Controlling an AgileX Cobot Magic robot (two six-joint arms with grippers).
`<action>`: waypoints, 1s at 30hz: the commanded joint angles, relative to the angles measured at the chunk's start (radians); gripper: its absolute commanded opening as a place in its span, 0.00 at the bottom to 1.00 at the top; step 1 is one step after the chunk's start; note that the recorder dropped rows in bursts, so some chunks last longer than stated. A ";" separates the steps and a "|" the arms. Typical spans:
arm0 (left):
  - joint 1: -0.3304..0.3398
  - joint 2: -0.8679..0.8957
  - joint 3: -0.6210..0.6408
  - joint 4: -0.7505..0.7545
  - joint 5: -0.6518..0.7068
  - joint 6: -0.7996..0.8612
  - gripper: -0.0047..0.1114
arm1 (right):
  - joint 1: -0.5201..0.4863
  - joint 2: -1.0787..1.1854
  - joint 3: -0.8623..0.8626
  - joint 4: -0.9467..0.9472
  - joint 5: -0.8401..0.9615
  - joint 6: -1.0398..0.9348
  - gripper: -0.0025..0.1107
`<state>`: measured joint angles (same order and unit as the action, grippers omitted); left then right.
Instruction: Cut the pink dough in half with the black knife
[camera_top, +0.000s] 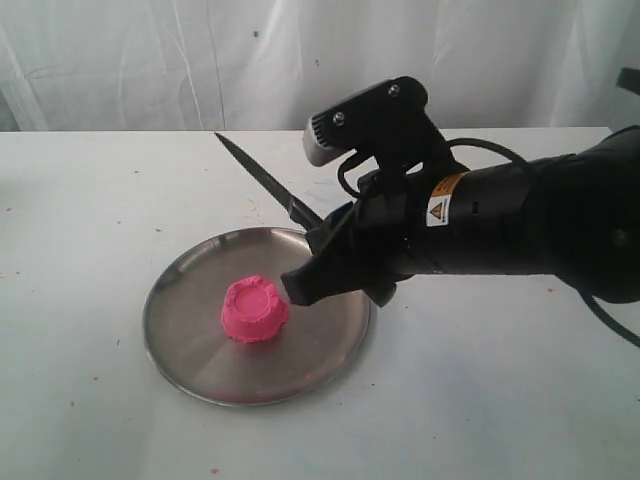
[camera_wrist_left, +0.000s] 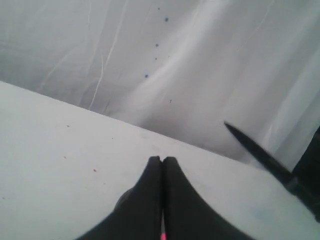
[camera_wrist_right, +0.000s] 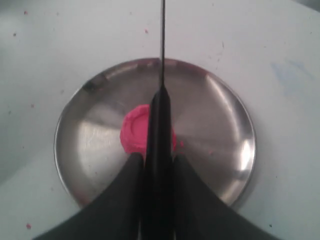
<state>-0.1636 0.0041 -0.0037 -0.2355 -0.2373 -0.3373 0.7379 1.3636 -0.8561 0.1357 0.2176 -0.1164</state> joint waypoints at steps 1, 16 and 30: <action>0.001 -0.004 -0.023 0.038 0.089 -0.096 0.04 | 0.007 -0.009 -0.045 0.000 0.094 -0.068 0.02; -0.001 0.582 -0.367 0.065 0.319 0.183 0.04 | 0.041 -0.009 -0.160 0.010 0.125 -0.094 0.02; -0.245 1.005 -0.386 0.236 0.119 0.202 0.04 | 0.041 -0.009 -0.180 0.020 0.126 -0.106 0.02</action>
<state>-0.3616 1.0120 -0.3713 -0.0649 -0.1755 -0.1086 0.7775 1.3636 -1.0279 0.1535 0.3484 -0.2045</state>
